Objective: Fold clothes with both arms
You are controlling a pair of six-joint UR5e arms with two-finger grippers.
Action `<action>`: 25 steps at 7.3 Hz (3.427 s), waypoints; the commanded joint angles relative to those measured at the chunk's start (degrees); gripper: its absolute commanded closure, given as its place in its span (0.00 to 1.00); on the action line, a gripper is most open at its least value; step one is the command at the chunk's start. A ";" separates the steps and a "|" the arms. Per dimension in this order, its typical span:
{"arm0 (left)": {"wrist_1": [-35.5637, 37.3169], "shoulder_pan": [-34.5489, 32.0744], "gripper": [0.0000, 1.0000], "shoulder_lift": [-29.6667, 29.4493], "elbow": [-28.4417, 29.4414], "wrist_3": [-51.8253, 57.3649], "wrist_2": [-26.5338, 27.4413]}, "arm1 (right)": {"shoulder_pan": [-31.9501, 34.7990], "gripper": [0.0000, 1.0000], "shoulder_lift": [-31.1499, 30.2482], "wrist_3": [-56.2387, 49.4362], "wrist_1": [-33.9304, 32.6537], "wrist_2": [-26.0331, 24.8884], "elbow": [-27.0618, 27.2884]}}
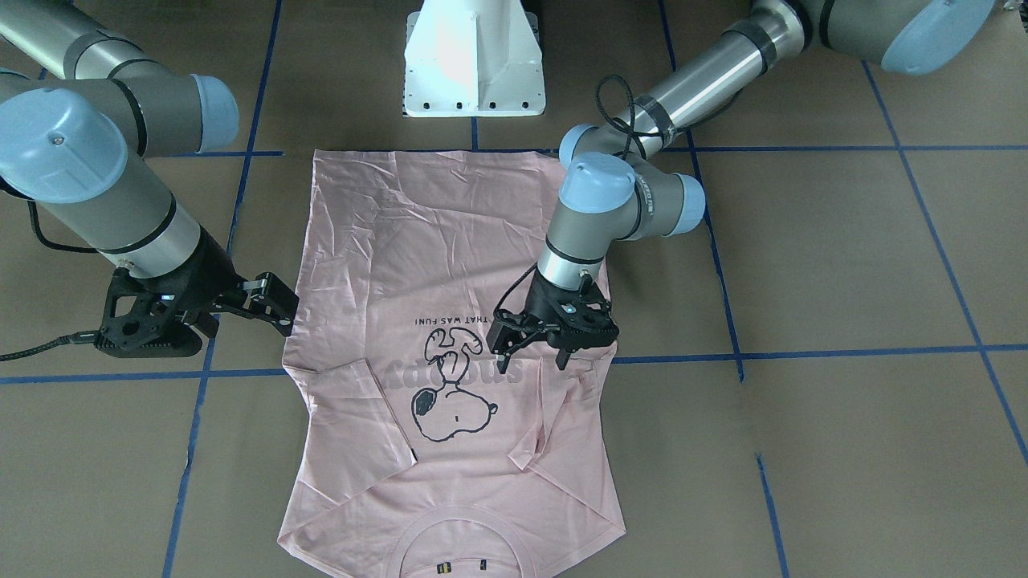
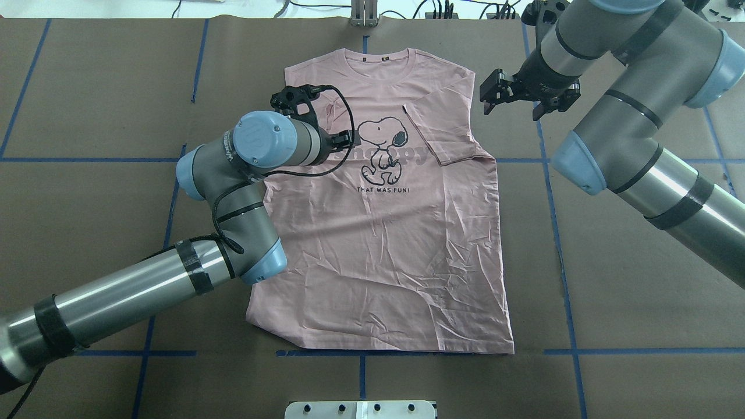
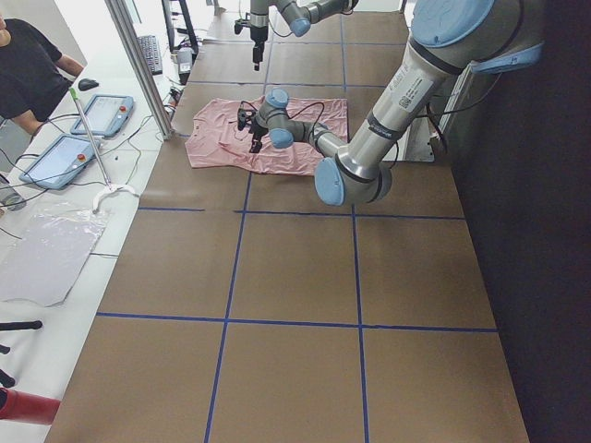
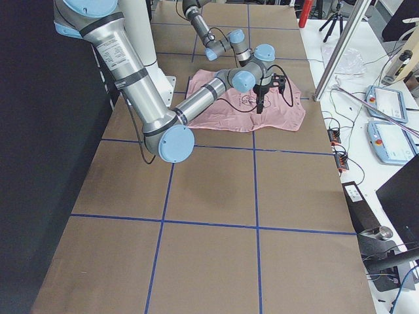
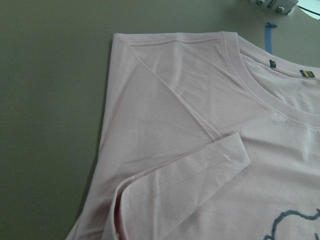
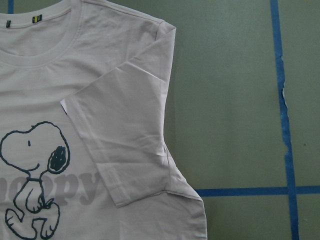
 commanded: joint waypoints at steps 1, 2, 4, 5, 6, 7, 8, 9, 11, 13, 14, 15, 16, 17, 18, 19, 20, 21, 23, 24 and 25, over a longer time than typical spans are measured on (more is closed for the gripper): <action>1.68 1.81 0.00 0.75 -3.24 -0.25 -0.30 | 0.16 0.00 -0.04 -0.18 0.00 0.00 -0.11; 3.25 1.72 0.00 2.59 -6.47 -0.08 -1.96 | 0.16 0.00 -0.04 -0.09 0.09 0.09 0.07; 13.94 1.72 0.00 9.33 -21.27 0.27 -1.98 | 0.16 0.00 -0.12 0.17 0.09 0.18 0.68; 15.30 1.72 0.00 13.11 -26.75 0.62 -1.80 | 0.16 0.00 -0.47 0.44 0.00 0.35 1.47; 16.44 1.46 0.00 13.41 -28.37 0.63 -2.06 | 0.16 0.00 -2.22 0.70 0.00 0.53 3.91; 16.45 1.37 0.00 13.68 -30.13 0.11 -2.15 | 0.07 0.00 -4.93 0.70 0.00 0.70 7.15; 16.98 0.93 0.00 15.25 -31.54 0.62 -2.24 | -0.71 0.00 -6.79 0.79 0.00 0.70 9.01; 19.85 1.36 0.00 18.22 -35.82 0.63 -4.42 | -2.90 0.00 -9.24 1.75 0.00 0.27 11.56; 29.77 1.37 0.00 18.43 -42.86 4.47 -5.23 | -11.30 0.00 -17.83 11.45 0.09 -5.58 21.63; 29.55 1.46 0.00 20.69 -44.46 4.32 -5.23 | -23.43 0.00 -20.58 24.48 3.40 -16.91 24.32; 29.55 1.46 0.00 20.89 -44.82 4.32 -5.40 | -27.92 0.00 -26.61 27.13 12.04 -20.53 24.33; 29.46 1.54 0.00 20.89 -44.74 4.41 -5.40 | -31.19 0.00 -29.10 30.11 16.22 -24.05 24.33; 29.37 1.63 0.00 20.80 -44.82 4.32 -5.40 | -33.74 0.00 -29.22 31.10 16.17 -26.61 24.33; 29.20 1.72 0.00 20.80 -44.74 4.32 -5.49 | -36.64 0.00 -29.30 32.76 16.09 -28.28 23.72; 29.11 1.72 0.00 20.80 -44.74 4.32 -5.49 | -38.58 0.00 -29.31 33.04 16.08 -30.04 23.45; 29.02 1.72 0.00 20.71 -44.65 4.23 -5.75 | -40.34 0.00 -29.04 33.05 14.69 -30.58 23.01; 29.11 1.81 0.00 20.71 -44.82 4.23 -6.36 | -40.62 0.00 -29.04 33.05 13.63 -30.50 23.18; 29.11 1.81 0.00 20.62 -44.82 4.23 -6.37 | -40.71 0.00 -29.22 33.05 13.62 -30.24 23.10; 29.11 1.89 0.00 20.36 -44.82 4.06 -6.37 | -40.97 0.00 -29.22 33.05 13.62 -29.97 22.13; 29.11 1.89 0.00 20.27 -44.82 4.06 -6.37 | -41.24 0.00 -29.13 33.05 13.54 -29.88 22.13; 29.11 1.89 0.00 20.18 -44.82 4.06 -6.37 | -41.24 0.05 -29.13 33.05 13.54 -29.88 22.13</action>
